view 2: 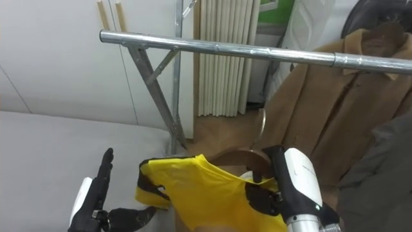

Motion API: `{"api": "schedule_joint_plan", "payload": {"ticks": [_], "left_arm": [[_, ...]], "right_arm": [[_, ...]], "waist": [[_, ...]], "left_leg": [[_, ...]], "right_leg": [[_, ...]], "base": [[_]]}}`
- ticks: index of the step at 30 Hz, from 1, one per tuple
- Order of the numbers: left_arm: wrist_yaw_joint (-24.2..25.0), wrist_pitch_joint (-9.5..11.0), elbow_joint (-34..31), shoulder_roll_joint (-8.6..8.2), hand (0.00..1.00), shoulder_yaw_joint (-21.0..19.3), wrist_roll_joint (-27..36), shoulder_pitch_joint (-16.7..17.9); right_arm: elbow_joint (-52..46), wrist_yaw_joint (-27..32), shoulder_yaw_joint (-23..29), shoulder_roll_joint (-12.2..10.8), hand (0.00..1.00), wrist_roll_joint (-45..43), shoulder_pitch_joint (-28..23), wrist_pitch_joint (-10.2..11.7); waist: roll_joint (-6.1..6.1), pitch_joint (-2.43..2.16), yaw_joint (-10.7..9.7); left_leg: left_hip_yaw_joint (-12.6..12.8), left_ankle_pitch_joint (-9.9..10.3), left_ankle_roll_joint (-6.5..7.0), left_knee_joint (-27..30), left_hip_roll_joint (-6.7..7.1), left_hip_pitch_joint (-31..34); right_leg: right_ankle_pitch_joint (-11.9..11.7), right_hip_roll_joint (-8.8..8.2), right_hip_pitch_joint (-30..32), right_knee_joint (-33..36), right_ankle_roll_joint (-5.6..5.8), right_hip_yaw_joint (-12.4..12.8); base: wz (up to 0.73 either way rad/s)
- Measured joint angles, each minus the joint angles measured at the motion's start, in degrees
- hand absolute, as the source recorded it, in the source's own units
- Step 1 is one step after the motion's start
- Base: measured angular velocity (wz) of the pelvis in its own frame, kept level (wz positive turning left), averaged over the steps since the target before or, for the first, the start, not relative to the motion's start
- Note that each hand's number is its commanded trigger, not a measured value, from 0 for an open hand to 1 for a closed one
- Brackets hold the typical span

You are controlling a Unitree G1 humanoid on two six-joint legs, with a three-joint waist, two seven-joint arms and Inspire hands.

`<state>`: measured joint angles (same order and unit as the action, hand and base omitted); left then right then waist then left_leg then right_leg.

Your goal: Hang clothes

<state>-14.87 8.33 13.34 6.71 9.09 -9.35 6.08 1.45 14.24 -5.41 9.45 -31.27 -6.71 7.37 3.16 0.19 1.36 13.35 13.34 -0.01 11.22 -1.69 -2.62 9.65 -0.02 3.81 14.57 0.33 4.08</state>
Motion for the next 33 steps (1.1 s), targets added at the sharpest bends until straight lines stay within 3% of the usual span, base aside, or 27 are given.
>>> {"api": "schedule_joint_plan", "payload": {"ticks": [10,33], "left_arm": [[0.7,0.0,0.0,-0.06,0.0,0.0,0.0,0.1],[2.8,0.0,0.0,-0.06,0.0,-0.5,0.7,0.3]], "right_arm": [[0.0,-0.6,-0.1,-0.1,1.0,0.5,0.7,0.0],[-5.0,-0.2,0.5,0.5,1.0,-0.8,1.6,0.1]], "waist": [[-0.47,0.06,2.1],[-0.44,0.15,2.0]], "left_leg": [[-1.3,-0.1,-0.15,0.0,-0.57,0.0],[-1.3,-0.3,-0.47,-0.5,-0.66,-1.2]], "right_leg": [[-0.3,0.1,-1.1,-1.0,-0.53,-2.9],[-0.5,0.25,-2.7,-2.8,-0.75,-3.1]], "base": [[0.07],[0.0]]}}
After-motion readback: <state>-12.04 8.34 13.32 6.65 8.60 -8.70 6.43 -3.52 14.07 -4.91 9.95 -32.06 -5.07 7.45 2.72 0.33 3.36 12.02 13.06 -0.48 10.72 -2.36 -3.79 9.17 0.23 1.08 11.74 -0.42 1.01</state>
